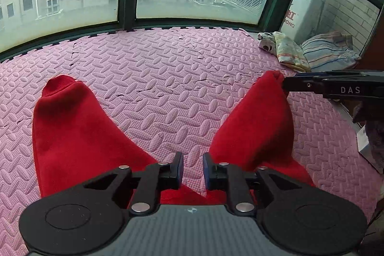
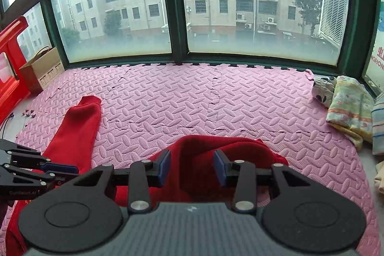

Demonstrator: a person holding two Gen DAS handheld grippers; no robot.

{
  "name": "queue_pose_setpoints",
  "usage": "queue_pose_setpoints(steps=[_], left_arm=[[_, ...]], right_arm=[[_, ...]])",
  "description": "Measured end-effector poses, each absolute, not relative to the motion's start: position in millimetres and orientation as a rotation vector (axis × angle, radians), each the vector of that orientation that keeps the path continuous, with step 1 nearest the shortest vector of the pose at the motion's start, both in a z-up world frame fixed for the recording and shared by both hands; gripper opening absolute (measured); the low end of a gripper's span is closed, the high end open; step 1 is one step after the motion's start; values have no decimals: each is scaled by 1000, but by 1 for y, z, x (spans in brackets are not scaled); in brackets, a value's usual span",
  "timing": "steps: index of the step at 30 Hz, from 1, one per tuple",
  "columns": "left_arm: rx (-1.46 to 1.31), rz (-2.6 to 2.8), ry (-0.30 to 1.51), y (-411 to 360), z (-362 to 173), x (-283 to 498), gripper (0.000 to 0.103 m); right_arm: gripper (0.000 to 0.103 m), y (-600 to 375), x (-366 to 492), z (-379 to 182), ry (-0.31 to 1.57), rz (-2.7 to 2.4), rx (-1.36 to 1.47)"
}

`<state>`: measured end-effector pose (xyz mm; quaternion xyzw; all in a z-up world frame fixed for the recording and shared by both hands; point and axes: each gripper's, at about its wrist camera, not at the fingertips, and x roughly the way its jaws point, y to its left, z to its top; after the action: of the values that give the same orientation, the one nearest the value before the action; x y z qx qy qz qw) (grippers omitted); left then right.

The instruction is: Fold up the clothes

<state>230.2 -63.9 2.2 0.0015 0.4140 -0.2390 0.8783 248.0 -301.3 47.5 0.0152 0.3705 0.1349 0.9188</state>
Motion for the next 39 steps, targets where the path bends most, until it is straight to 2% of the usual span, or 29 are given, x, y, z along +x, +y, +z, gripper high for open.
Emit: queue_pose_setpoints(steps=[3,5,10,12,18,20,21,24,25,27,31,32,34,36,39], left_arm=[[8,-555,873,-84,4,223,30],[7,-585,875,-96,6,217,40],[41,-736,894,-127,9,187,47],[79,-797,902,-139,7,172,48],[239,-935,889,-165,-2,125,60],[302,-951,868,-170,-6,112,64],[325,-953,857,-171,-7,107,65],[380,-959,829,-175,-11,95,65],[378,-958,827,-174,-11,95,65],[367,-953,836,-171,-14,97,63],[373,-943,838,-171,-18,97,50],[371,-947,840,-171,-18,97,38],[360,-957,847,-171,-18,97,28],[321,-996,880,-169,-19,99,9],[312,-1023,883,-168,-20,97,9]], right_arm=[[40,-326,254,45,779,235,121],[40,-348,263,42,789,207,242],[43,-391,291,24,847,141,563],[50,-398,300,16,875,133,636],[51,-402,327,-20,1012,88,826],[44,-402,332,-31,1040,85,853],[33,-400,333,-33,1042,95,859],[14,-394,333,-30,1016,135,849],[11,-391,333,-23,995,156,832],[9,-385,332,-9,953,199,796],[8,-372,332,19,875,271,719],[8,-368,331,22,868,271,696],[8,-364,331,24,859,273,659],[8,-360,330,27,850,274,623],[8,-355,332,38,806,307,608]])
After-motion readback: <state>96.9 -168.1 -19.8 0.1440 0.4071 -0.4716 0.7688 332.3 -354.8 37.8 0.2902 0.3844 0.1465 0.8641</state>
